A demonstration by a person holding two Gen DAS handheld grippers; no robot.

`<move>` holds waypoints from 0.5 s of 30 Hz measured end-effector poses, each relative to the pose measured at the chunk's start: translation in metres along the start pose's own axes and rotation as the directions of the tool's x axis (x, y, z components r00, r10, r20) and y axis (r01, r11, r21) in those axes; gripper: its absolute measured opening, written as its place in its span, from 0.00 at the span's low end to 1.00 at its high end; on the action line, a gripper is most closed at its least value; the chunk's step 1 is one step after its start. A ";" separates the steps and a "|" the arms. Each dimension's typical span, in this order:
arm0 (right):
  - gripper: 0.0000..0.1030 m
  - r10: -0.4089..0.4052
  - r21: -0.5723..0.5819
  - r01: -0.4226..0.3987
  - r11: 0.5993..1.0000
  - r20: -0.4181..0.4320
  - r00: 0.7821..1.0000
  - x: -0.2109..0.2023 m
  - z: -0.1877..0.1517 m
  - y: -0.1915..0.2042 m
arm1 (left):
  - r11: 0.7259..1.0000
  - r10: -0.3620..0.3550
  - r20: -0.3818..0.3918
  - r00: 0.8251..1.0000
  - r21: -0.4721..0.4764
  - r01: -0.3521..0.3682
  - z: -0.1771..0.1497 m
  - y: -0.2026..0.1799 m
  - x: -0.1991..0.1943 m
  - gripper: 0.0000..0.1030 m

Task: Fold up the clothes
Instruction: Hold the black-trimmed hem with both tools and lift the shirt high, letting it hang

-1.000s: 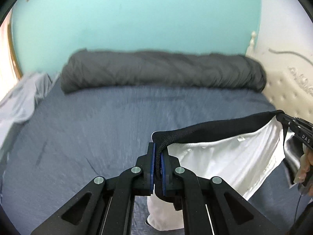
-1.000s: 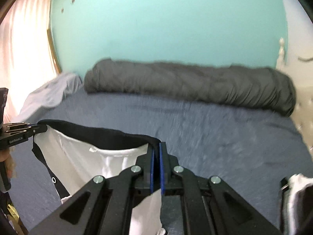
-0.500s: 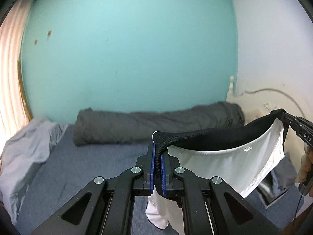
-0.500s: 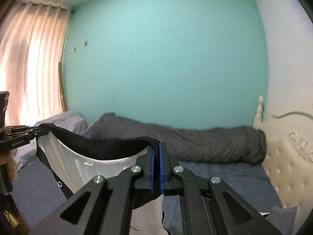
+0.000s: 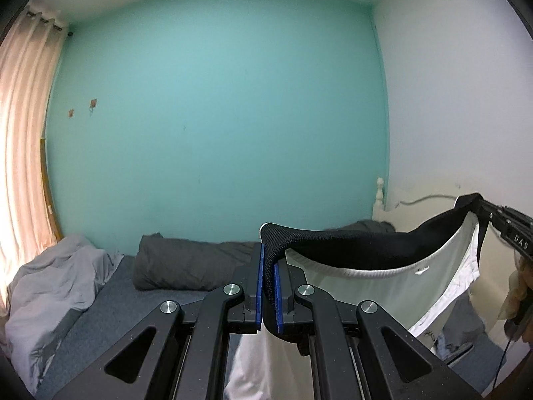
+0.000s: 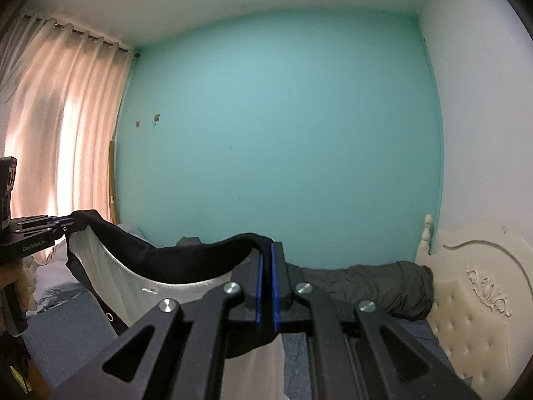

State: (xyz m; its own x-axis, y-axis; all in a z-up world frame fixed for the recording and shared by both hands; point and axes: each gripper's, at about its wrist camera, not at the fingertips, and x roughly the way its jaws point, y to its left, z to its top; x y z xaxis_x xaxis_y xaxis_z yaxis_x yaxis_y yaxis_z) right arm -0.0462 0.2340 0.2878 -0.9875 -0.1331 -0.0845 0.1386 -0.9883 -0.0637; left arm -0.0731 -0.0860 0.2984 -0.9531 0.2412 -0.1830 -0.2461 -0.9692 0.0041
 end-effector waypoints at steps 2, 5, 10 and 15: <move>0.04 0.004 -0.008 -0.004 1.000 0.009 1.000 -0.010 0.007 0.001 | 1.000 -0.003 0.017 1.000 -0.006 0.003 0.007 0.000 -0.012 0.05; 0.04 0.009 -0.010 -0.008 1.000 0.022 1.000 -0.022 0.016 0.001 | 1.000 0.003 0.035 0.999 0.003 -0.003 0.015 -0.005 -0.029 0.05; 0.04 0.024 -0.004 -0.024 1.000 0.028 0.999 -0.034 0.025 0.002 | 1.000 0.008 0.043 0.999 0.001 -0.008 0.022 -0.007 -0.045 0.05; 0.04 0.043 -0.002 -0.043 0.999 0.027 0.999 -0.043 0.031 0.006 | 1.000 0.008 0.049 0.999 -0.002 -0.008 0.028 -0.011 -0.057 0.05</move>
State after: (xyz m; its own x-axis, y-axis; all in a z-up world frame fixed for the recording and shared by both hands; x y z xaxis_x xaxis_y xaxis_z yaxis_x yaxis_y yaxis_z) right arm -0.0056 0.2318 0.3215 -0.9824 -0.1770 -0.0604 0.1807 -0.9816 -0.0621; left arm -0.0215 -0.0877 0.3359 -0.9626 0.2352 -0.1345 -0.2379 -0.9713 0.0041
